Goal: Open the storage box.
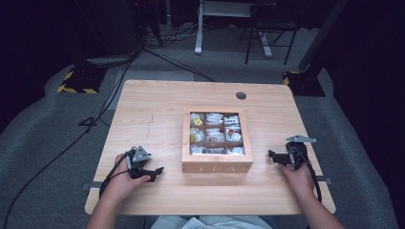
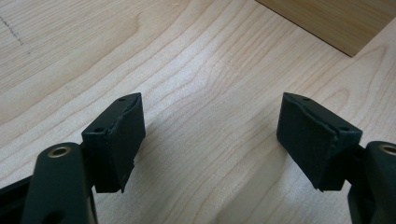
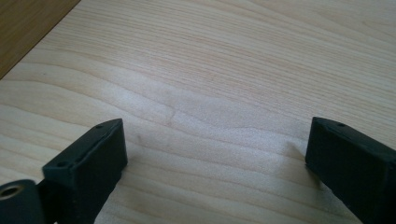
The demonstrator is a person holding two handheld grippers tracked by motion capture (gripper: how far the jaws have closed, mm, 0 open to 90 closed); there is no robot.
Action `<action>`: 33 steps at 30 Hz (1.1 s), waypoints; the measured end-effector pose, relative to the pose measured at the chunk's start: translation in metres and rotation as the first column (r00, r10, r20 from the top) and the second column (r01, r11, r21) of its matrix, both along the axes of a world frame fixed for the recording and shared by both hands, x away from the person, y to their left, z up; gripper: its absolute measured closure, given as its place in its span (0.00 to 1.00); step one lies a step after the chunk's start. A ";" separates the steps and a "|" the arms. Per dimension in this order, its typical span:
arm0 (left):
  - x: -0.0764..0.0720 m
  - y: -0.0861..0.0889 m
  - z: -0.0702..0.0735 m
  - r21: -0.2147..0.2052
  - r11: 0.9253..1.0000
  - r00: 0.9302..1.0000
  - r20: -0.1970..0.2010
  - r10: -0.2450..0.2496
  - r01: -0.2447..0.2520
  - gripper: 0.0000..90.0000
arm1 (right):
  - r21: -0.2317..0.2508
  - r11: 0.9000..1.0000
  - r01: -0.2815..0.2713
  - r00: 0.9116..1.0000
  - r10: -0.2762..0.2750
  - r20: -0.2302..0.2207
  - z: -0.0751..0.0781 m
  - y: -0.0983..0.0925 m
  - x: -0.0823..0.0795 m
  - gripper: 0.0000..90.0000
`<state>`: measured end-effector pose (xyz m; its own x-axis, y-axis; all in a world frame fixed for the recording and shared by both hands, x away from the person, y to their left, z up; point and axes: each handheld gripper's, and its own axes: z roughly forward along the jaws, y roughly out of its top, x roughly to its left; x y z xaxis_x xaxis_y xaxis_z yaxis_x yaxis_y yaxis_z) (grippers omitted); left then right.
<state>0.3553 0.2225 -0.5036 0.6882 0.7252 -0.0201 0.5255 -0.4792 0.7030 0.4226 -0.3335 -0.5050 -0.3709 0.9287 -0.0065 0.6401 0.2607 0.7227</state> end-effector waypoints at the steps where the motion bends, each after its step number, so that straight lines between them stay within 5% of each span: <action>1: 0.000 0.000 0.000 -0.002 1.000 1.000 -0.002 0.001 -0.001 0.27 | 0.001 1.000 -0.003 1.000 0.003 0.004 0.000 0.000 0.000 0.07; 13: 0.001 -0.004 0.000 0.001 1.000 1.000 -0.008 0.008 -0.008 0.22 | 0.010 1.000 -0.009 1.000 0.008 0.019 0.001 -0.002 -0.003 0.19; 20: 0.001 -0.004 0.000 0.005 1.000 1.000 -0.007 0.008 -0.008 0.21 | 0.001 1.000 -0.005 1.000 0.005 0.002 0.007 -0.005 -0.007 0.45; 26: 0.001 -0.004 0.000 0.012 1.000 1.000 -0.007 0.002 -0.002 0.20 | -0.018 1.000 -0.005 1.000 0.005 0.001 0.013 -0.006 -0.010 0.49; 33: 0.001 -0.005 0.000 0.009 1.000 1.000 -0.010 0.001 -0.001 0.20 | 0.012 1.000 -0.008 0.999 0.008 0.034 0.029 -0.005 -0.020 0.51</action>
<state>0.3566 0.2179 -0.5036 0.6875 0.7259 -0.0202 0.5327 -0.4853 0.6933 0.4025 -0.3382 -0.4756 -0.3780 0.9258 -0.0080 0.6134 0.2570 0.7468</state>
